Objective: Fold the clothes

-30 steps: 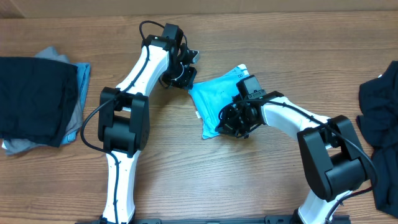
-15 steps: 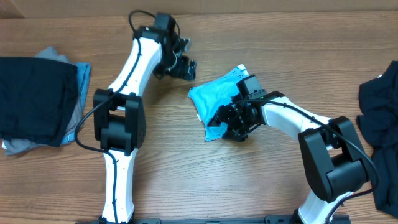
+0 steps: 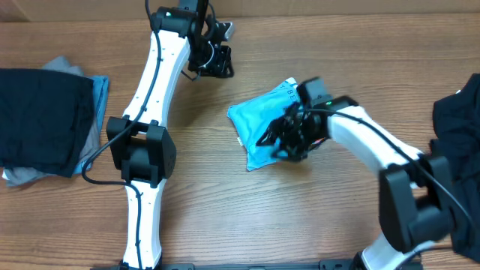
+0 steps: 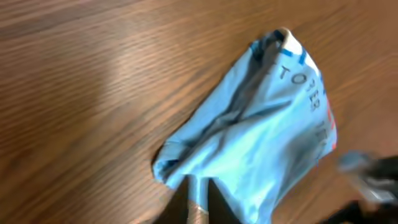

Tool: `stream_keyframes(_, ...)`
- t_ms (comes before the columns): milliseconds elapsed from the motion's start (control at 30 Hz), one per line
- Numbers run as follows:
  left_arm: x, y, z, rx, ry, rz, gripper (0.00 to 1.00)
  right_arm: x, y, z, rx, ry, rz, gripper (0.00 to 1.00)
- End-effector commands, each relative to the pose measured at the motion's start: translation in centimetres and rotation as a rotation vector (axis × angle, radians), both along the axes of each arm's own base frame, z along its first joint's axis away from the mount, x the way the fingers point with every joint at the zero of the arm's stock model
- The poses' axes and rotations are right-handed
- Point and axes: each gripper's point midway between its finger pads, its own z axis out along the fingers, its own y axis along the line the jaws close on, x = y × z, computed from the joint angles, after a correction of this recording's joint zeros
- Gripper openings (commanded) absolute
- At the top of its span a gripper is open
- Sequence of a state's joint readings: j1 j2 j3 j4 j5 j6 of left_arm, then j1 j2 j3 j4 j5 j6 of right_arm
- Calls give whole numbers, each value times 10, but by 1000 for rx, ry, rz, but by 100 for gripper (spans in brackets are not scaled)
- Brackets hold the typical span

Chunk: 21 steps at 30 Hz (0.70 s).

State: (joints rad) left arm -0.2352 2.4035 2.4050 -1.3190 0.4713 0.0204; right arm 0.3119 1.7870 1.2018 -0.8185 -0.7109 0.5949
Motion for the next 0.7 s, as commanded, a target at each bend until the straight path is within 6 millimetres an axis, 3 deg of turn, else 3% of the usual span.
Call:
stream_keyframes(0, -21, -22, -18, -45, 77, -62, 4, 31, -25, 34, -50, -210, -24, 4)
stream_keyframes(200, -43, -51, -48, -73, 111, -165, 4, 44, -52, 12, -170, -255, -14, 4)
stream_keyframes(367, -51, -67, -79, -86, 118, -180, 4, 56, -53, -10, -194, -287, 30, 4)
stream_keyframes(533, -54, -66, -98, -72, 118, -181, 5, 57, -57, -37, -231, -255, 54, 4)
stream_keyframes(667, -49, -49, -117, 39, 104, -138, 6, 53, -69, -66, -311, -225, 59, 4)
